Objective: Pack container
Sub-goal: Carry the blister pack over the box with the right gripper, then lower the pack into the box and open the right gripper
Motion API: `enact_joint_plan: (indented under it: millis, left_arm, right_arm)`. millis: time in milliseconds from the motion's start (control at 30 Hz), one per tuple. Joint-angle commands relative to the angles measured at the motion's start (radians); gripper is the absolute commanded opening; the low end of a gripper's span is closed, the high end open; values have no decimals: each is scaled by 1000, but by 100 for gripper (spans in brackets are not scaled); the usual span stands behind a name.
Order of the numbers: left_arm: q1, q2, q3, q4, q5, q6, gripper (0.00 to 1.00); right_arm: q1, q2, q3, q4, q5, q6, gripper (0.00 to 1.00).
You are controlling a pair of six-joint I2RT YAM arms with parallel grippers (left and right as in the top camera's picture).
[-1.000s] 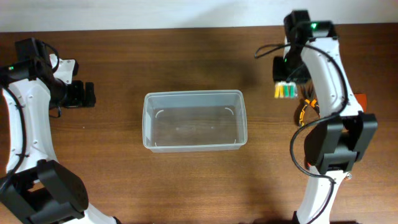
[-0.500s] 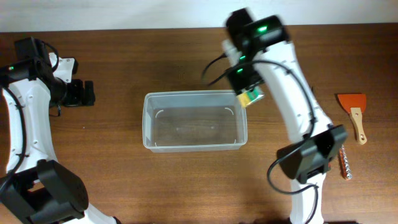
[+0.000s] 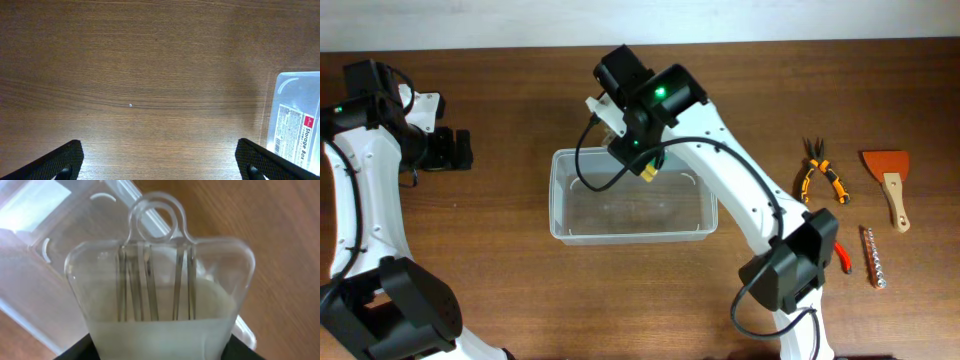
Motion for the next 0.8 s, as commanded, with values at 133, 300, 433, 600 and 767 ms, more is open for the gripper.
enact_joint_plan:
  millis: [133,300,433,600,767]
  left_arm:
    - [8,9,-5,5,8,-9,99]
    - [8,9,-5,5,8,-9,99]
    - [8,9,-5,5,8,-9,99]
    - [8,9,-5,5,8,-9,99]
    - [8,9,-5,5,8,-9,99]
  right_arm:
    - [0,-19,-177,76,-69,-28,56]
    - [0,-18,-302,142,-84,-28,56]
    - [-1,-14,-361,168,-84,-28,56]
    - [-1,-12,-368,180,-85,-27,67]
    - [-1,-12,-368,188,-84,-25,85]
